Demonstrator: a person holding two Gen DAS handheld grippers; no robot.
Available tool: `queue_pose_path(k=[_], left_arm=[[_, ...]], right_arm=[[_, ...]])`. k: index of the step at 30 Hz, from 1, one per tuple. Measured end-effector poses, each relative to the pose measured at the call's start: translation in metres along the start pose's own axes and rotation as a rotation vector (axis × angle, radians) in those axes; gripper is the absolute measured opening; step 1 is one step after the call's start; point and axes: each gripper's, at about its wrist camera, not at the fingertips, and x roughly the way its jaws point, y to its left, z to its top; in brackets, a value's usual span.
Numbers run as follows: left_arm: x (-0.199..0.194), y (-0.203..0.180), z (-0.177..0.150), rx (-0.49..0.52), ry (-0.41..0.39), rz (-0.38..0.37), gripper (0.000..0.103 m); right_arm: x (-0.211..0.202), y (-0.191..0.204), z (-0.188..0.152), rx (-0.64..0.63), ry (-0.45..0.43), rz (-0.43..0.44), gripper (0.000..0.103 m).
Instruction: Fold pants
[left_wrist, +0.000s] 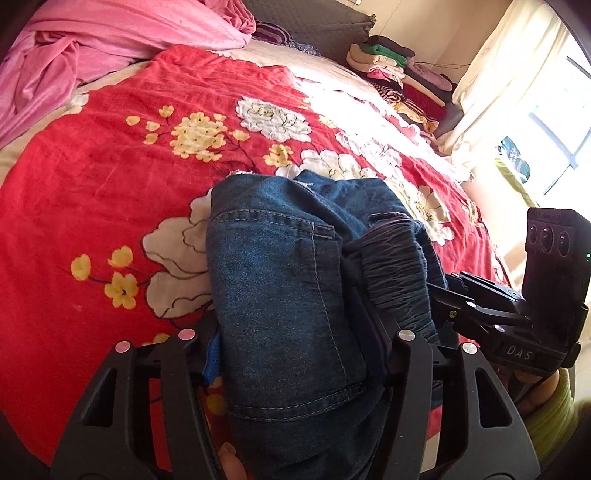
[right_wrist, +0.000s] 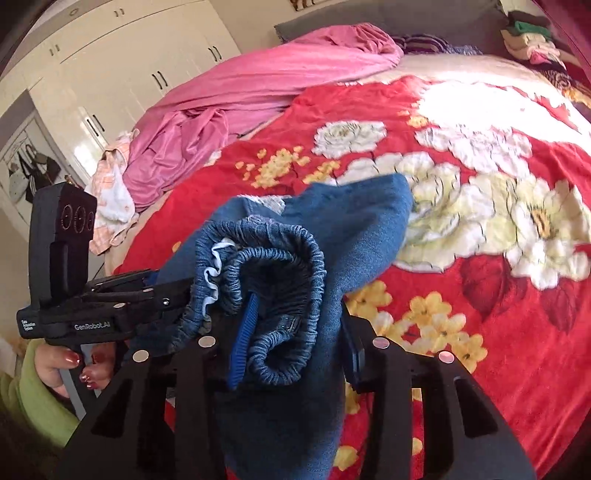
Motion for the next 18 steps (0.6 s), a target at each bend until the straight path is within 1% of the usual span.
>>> queue_pose_path(k=[4,7,8,10,13,16,17,18], left_arm=[[-0.011,0.006,0.031,0.014,-0.053,0.022,0.051],[-0.019,0.009,0.059,0.043,-0.117,0.055,0.051],[-0.018,0.01,0.067,0.057,-0.128,0.062,0.051],[-0.007,0.017,0.083,0.063,-0.126,0.067,0.051],[0.021,0.033,0.098,0.057,-0.103,0.09,0.051],[0.052,0.049,0.098,0.044,-0.053,0.145,0.051],[0.057,0.053,0.095,0.039,-0.039,0.164,0.051],[0.06,0.055,0.092,0.037,-0.031,0.174,0.053]], right_arm=[[-0.007,0.019,0.034,-0.089,-0.082,-0.011,0.039],[-0.003,0.023,0.06,-0.126,-0.14,-0.015,0.039],[0.0,0.022,0.068,-0.137,-0.158,-0.022,0.039],[0.012,0.016,0.083,-0.14,-0.179,-0.03,0.039],[0.04,0.0,0.095,-0.132,-0.171,-0.068,0.039],[0.072,-0.02,0.094,-0.079,-0.099,-0.144,0.041],[0.08,-0.026,0.092,-0.055,-0.07,-0.153,0.042],[0.085,-0.031,0.089,-0.03,-0.049,-0.16,0.045]])
